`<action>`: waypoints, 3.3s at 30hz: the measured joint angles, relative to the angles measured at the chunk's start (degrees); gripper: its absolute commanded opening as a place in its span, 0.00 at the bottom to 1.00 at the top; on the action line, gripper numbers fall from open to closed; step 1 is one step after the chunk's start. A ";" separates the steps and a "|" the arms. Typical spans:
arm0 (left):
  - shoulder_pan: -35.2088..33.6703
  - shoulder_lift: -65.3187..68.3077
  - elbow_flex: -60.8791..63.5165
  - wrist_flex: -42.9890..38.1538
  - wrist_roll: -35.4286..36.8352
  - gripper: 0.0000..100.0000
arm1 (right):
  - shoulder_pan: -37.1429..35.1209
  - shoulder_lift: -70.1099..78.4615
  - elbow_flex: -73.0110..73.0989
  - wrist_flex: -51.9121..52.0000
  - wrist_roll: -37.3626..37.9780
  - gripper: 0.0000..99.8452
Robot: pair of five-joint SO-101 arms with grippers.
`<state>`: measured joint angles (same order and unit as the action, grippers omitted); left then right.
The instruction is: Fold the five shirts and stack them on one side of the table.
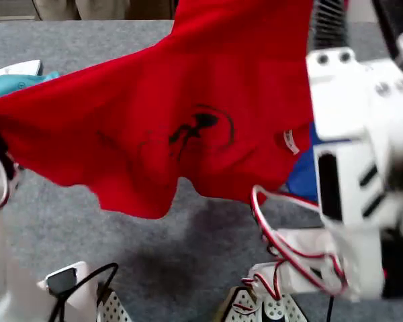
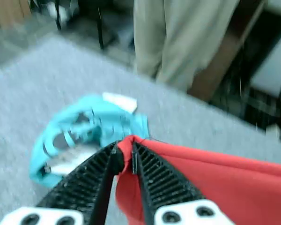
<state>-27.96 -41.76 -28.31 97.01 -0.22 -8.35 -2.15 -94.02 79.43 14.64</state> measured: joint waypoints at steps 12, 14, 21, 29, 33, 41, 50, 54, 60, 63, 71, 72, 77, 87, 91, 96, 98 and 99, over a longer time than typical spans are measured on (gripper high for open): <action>-11.34 -0.26 -9.76 0.18 -1.67 0.02 | 0.00 -9.85 0.00 -6.42 3.96 0.00; -12.84 -0.26 -11.25 0.26 -1.76 0.02 | 0.00 -11.96 0.44 -6.33 4.57 0.00; -13.54 -1.41 -12.92 3.16 -1.85 0.02 | 0.00 -20.40 9.67 -5.63 4.84 0.00; -7.65 -8.18 -1.85 3.25 -1.85 0.02 | 0.00 -25.76 26.37 -5.63 4.84 0.00; -4.04 -8.44 8.79 2.11 0.97 0.02 | 0.00 -25.32 37.98 -5.63 4.84 0.00; -1.93 -0.62 28.31 -18.20 6.33 0.02 | -5.19 -25.23 70.15 -19.87 4.84 0.00; 5.71 20.04 34.81 -40.18 7.82 0.02 | -6.33 -16.62 106.11 -65.49 4.84 0.00; 5.80 29.10 33.14 -43.34 8.00 0.02 | -6.42 -7.65 104.88 -73.41 4.84 0.00; 5.80 35.34 27.69 -43.60 7.82 0.02 | -6.24 5.10 96.53 -74.37 4.84 0.00; 5.80 35.60 27.16 -41.93 7.82 0.02 | -6.33 6.33 93.10 -68.75 4.84 0.00; 6.07 35.60 27.08 -32.62 6.24 0.02 | -6.24 5.63 88.97 -45.01 4.84 0.00; 6.15 35.60 27.08 -31.82 6.24 0.02 | -6.24 5.01 88.97 -41.41 4.84 0.00; 6.15 35.60 32.79 -30.42 4.04 0.02 | -6.24 0.26 88.97 -24.44 4.84 0.00; 9.76 13.01 58.99 -28.40 -1.41 0.02 | -6.24 -11.87 97.32 -7.21 6.15 0.00; 10.29 1.85 70.77 -28.40 -1.76 0.02 | -6.24 -23.74 111.12 -7.12 7.82 0.00; 10.29 -3.08 79.03 -27.25 -4.13 0.02 | -4.22 -40.70 128.09 -7.03 8.26 0.00; 10.29 -3.96 80.53 -25.85 -5.63 0.02 | -2.11 -45.98 133.19 -6.42 8.26 0.00; 10.29 -4.31 80.97 -25.05 -6.42 0.02 | -1.23 -48.35 135.21 -5.71 8.44 0.00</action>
<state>-17.67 -46.07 52.66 71.96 -6.64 -9.58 -50.51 41.19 73.71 23.08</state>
